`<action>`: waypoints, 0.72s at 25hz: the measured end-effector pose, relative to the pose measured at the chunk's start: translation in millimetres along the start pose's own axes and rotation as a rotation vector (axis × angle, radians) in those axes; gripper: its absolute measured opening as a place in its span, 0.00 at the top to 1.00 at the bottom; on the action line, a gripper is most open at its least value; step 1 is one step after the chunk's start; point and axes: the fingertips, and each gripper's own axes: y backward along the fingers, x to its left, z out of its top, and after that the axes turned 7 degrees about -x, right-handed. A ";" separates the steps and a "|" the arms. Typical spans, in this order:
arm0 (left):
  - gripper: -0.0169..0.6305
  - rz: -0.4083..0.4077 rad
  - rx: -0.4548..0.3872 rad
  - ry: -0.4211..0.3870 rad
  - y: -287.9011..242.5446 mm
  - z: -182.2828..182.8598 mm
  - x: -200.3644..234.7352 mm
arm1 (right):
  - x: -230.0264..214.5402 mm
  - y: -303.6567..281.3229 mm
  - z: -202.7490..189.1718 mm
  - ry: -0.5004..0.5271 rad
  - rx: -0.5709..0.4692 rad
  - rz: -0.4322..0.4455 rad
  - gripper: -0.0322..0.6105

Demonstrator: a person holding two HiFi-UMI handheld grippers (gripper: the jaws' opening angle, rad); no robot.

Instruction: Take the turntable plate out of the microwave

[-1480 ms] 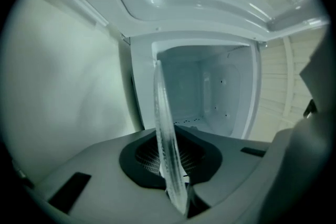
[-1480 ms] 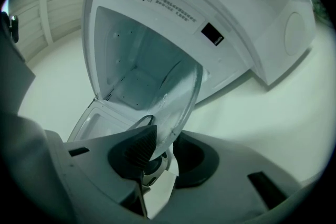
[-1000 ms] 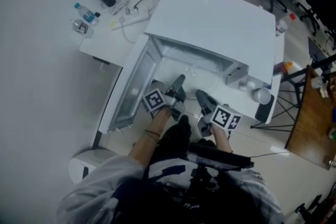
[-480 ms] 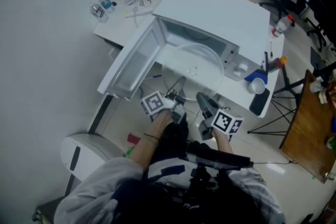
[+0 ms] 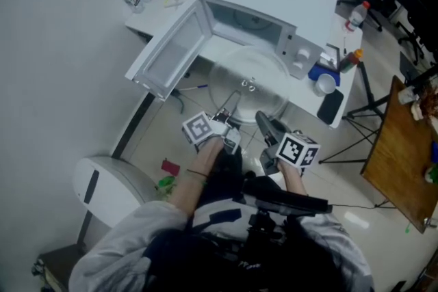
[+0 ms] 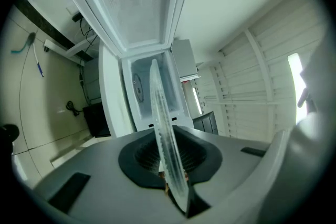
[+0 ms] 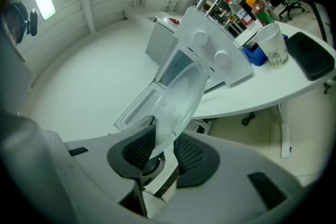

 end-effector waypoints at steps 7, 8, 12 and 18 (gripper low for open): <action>0.93 0.029 -0.026 0.008 34.1 -17.1 -9.7 | 11.0 27.5 -20.3 -0.001 0.021 0.021 0.77; 0.93 0.029 -0.027 0.004 37.5 -18.2 -11.6 | 12.4 30.2 -22.9 -0.004 0.021 0.023 0.77; 0.93 0.028 -0.027 -0.018 47.9 -18.4 -20.9 | 21.8 38.5 -27.5 -0.002 0.017 0.029 0.77; 0.93 0.024 -0.025 -0.011 56.2 -17.8 -30.5 | 32.7 43.6 -31.7 -0.006 0.008 0.036 0.77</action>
